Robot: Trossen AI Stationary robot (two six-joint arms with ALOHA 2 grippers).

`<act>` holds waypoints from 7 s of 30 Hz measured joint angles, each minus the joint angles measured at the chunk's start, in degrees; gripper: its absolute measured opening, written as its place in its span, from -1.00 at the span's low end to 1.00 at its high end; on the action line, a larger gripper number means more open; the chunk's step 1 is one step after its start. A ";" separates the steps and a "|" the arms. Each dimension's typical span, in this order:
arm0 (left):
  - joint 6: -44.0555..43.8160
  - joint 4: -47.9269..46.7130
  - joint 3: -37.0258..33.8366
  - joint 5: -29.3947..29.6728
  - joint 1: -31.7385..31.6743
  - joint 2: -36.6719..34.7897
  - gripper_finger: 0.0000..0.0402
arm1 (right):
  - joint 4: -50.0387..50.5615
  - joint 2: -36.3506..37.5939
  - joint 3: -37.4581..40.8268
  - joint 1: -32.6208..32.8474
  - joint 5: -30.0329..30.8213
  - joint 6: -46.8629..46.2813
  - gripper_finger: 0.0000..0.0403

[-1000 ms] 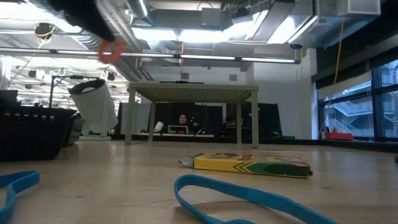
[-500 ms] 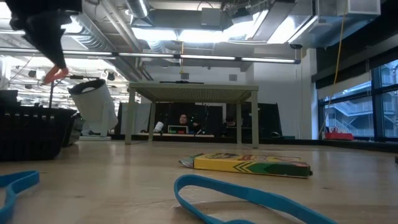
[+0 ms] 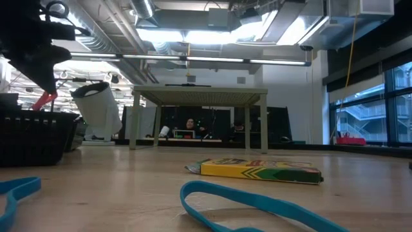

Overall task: Pick & Place Office Desk Supplies
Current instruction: Put the red spring rubber band into the top black bin, then put the right crayon box into the bottom black bin

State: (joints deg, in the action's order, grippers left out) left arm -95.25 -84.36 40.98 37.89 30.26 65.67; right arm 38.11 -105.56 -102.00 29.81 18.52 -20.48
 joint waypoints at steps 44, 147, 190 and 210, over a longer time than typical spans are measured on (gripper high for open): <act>61.47 85.34 0.08 3.23 0.13 9.25 -0.48 | 0.00 0.00 0.00 -0.01 -0.11 -0.01 -0.01; 55.09 95.87 13.70 -34.52 -15.69 44.73 -0.24 | -2.19 -0.44 32.69 5.39 -11.89 -33.09 -0.01; 55.79 77.53 22.38 -32.90 -15.25 46.01 -0.29 | -19.74 -3.60 41.57 2.25 -6.83 -29.57 -0.01; 61.55 77.10 22.24 -29.46 -14.55 46.08 -0.99 | -22.26 -3.93 41.79 2.22 -5.84 -29.42 -0.01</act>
State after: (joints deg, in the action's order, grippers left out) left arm -33.70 -7.26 63.22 8.44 15.70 111.75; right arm 15.85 -109.49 -60.20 32.03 12.69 -49.90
